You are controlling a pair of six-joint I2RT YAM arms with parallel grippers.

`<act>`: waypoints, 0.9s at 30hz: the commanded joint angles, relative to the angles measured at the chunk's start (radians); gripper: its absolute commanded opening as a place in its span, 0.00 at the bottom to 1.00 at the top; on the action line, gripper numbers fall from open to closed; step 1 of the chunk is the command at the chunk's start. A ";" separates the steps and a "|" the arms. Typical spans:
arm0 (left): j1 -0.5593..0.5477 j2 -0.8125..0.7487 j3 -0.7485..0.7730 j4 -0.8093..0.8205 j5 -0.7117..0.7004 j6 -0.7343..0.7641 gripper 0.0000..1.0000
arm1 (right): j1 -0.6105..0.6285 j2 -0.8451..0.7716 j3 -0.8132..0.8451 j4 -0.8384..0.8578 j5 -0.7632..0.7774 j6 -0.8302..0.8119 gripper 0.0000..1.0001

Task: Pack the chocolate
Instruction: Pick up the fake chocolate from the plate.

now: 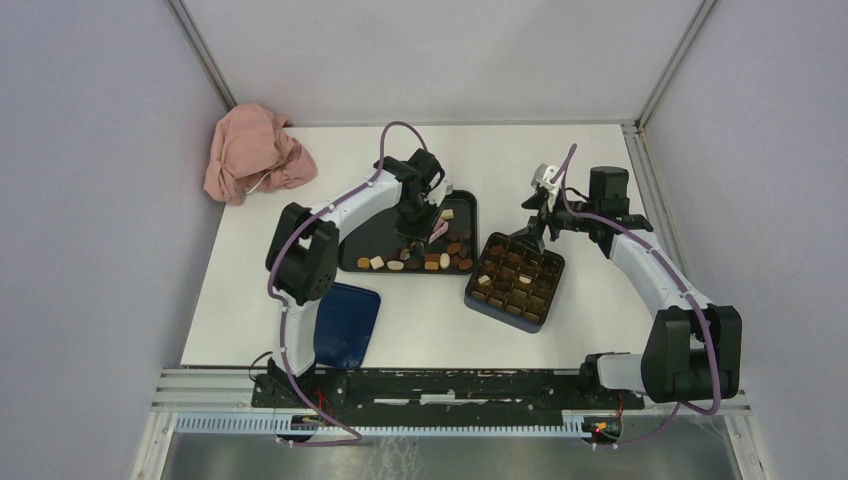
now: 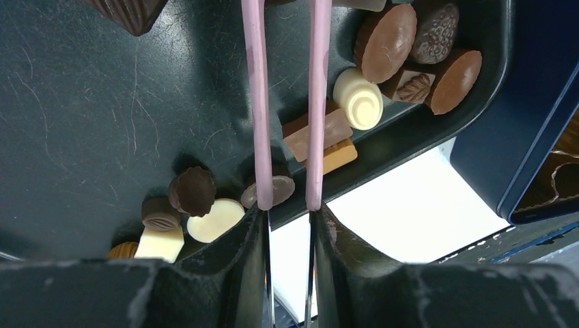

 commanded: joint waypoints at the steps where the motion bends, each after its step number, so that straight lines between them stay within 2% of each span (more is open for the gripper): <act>1: -0.005 0.007 0.045 -0.013 -0.003 0.006 0.34 | -0.006 -0.011 0.043 0.010 -0.039 -0.018 0.90; 14: -0.020 0.037 0.050 -0.017 -0.004 0.009 0.35 | -0.008 -0.012 0.045 0.002 -0.052 -0.025 0.90; 20: -0.020 0.008 0.058 -0.006 -0.014 0.000 0.14 | -0.010 -0.014 0.048 -0.009 -0.058 -0.033 0.90; 27: -0.020 -0.122 -0.041 0.088 0.012 -0.015 0.06 | -0.012 -0.051 0.021 -0.006 -0.069 -0.093 0.90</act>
